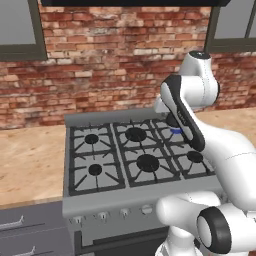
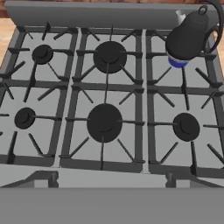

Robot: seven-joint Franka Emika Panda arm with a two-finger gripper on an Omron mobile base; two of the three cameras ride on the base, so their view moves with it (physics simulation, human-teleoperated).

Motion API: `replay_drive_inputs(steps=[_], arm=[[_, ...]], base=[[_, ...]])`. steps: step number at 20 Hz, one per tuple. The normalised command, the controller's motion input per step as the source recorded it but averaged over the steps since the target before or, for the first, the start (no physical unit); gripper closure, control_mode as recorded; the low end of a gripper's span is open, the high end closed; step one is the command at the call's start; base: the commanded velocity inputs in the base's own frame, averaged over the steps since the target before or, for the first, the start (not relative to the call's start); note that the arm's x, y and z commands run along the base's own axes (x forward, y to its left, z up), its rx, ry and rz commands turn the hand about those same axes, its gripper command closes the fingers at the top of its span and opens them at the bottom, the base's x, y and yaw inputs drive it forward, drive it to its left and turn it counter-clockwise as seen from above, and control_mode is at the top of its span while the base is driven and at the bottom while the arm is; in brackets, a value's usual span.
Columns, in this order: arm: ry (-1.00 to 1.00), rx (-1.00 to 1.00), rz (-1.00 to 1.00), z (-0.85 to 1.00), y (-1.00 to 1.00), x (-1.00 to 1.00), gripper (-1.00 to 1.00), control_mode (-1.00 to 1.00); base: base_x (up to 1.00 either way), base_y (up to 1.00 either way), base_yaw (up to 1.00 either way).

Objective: The kettle is done boiling. Turn off the stove, then wait for 300 timesteps before moving the kettle to the dining table.

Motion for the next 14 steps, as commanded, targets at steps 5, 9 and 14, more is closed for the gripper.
replay_drive_inputs(steps=[5, 9, 14], arm=[[0.00, 0.00, 0.00, 0.00, 0.00, 0.00, -1.00, 1.00], [0.00, 0.00, 0.00, 0.00, 0.00, 0.00, -1.00, 1.00], [0.00, 0.00, 0.00, 0.00, 0.00, 0.00, -1.00, 1.00]], base=[[0.00, 0.32, 0.00], [0.00, 0.32, 0.00], [0.00, 0.34, 0.00]])
